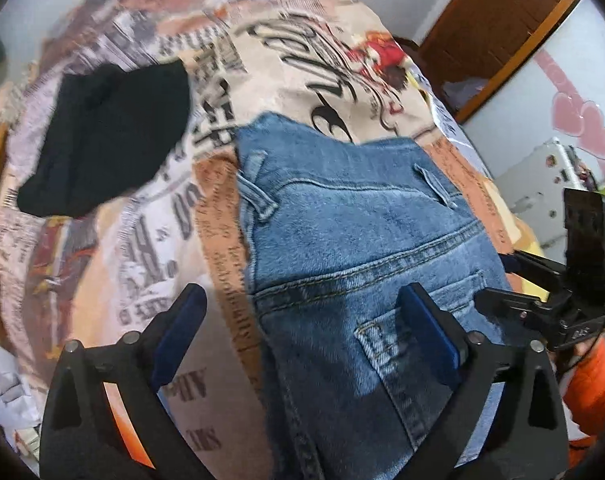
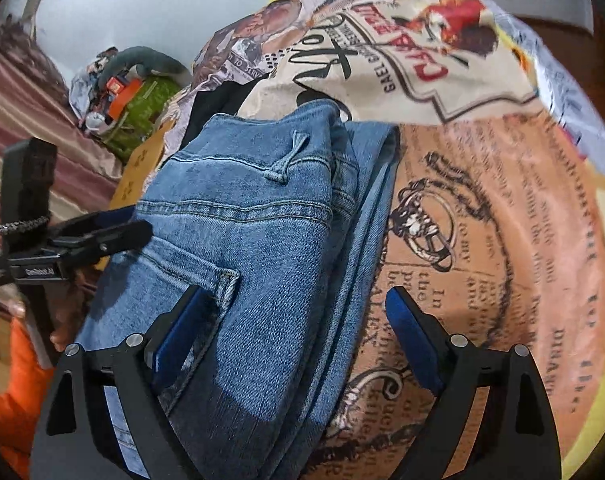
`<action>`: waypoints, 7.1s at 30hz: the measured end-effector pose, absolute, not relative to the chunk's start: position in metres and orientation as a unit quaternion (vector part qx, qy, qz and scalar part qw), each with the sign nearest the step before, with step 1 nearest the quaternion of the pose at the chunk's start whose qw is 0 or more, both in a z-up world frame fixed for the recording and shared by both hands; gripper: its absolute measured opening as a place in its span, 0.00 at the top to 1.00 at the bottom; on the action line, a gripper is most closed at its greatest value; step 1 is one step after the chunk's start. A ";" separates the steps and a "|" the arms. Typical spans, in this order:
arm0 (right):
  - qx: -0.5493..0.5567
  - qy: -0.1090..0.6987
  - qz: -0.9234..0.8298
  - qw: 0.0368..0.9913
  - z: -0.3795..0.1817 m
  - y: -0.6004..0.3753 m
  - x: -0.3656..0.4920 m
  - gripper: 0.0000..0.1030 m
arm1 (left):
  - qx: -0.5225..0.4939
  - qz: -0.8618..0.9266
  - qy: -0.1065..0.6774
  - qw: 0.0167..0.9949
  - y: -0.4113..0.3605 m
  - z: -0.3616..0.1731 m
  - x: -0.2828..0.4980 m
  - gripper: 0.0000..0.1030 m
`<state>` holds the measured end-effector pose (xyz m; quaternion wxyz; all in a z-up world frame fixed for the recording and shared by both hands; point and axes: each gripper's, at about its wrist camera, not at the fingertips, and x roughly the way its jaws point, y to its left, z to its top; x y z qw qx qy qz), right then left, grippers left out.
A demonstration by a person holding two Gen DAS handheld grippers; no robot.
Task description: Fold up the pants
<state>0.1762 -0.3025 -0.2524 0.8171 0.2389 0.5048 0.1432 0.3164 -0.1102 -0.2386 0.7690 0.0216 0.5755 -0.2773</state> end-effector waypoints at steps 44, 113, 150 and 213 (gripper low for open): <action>0.097 0.360 0.195 0.907 -0.155 -0.239 0.199 0.80 | 0.029 -0.294 0.423 0.857 -0.067 -0.134 0.274 0.54; -0.020 0.336 0.169 0.926 -0.118 -0.135 0.366 0.50 | 0.012 -0.081 0.388 0.918 0.046 -0.137 0.448 0.41; 0.035 0.078 0.111 0.990 0.018 -0.163 0.104 0.00 | -0.004 -0.080 0.077 0.994 0.036 0.021 0.108 0.00; 0.042 0.090 0.108 0.989 0.007 -0.168 0.095 0.00 | 0.002 -0.100 0.097 0.990 0.027 0.009 0.113 0.00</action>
